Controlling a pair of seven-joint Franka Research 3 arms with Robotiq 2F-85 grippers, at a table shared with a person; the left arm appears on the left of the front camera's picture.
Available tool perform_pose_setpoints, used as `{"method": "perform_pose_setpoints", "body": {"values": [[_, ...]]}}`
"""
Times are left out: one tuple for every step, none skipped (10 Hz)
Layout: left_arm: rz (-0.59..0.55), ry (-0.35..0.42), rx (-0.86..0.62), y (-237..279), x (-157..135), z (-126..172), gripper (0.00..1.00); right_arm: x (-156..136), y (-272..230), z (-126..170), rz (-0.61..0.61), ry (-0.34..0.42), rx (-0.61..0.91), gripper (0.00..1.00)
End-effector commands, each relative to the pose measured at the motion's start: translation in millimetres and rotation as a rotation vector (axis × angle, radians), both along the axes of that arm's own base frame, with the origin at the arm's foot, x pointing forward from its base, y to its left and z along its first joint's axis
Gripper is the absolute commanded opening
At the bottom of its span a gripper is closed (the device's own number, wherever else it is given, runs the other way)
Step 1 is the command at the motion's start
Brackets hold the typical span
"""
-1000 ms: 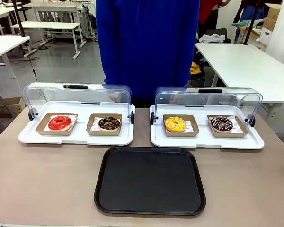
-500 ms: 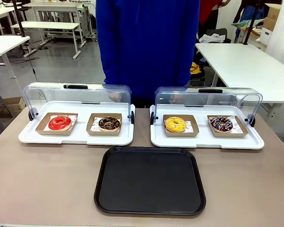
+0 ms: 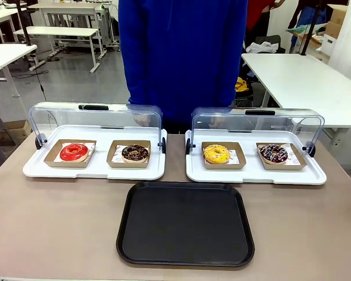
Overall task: Move the first donut from the left to the tray.
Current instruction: Pick up the Paper togo box containing the Donut indicated by the person and place it on the Handle tray.
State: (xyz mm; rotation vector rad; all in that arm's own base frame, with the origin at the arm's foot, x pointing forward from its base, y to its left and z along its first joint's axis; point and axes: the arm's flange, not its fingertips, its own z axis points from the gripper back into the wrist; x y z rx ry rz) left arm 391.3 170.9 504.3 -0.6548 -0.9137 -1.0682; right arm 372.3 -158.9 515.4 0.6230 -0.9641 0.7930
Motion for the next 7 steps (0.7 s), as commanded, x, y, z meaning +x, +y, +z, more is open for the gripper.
{"method": "perform_pose_setpoints", "body": {"values": [[-0.013, -0.025, -0.018, 1.0, 1.2, 0.6, 1.00, 3.8, -1.1, 1.1, 0.009, -0.037, 0.011, 1.00], [-0.013, -0.025, -0.018, 1.0, 1.2, 0.6, 1.00, 3.8, -1.1, 1.1, 0.009, -0.037, 0.011, 1.00], [-0.013, -0.025, -0.018, 1.0, 1.2, 0.6, 1.00, 3.8, -1.1, 1.1, 0.009, -0.037, 0.011, 1.00], [-0.013, -0.025, -0.018, 1.0, 1.2, 0.6, 1.00, 3.8, -1.1, 1.1, 0.009, -0.037, 0.011, 1.00], [-0.013, -0.025, -0.018, 1.0, 1.2, 0.6, 1.00, 3.8, -1.1, 1.1, 0.009, -0.037, 0.011, 1.00], [-0.013, -0.025, -0.018, 1.0, 1.2, 0.6, 1.00, 3.8, -1.1, 1.1, 0.009, -0.037, 0.011, 1.00], [-0.013, -0.025, -0.018, 1.0, 1.2, 0.6, 1.00, 3.8, -1.1, 1.1, 0.009, -0.037, 0.011, 1.00]]}}
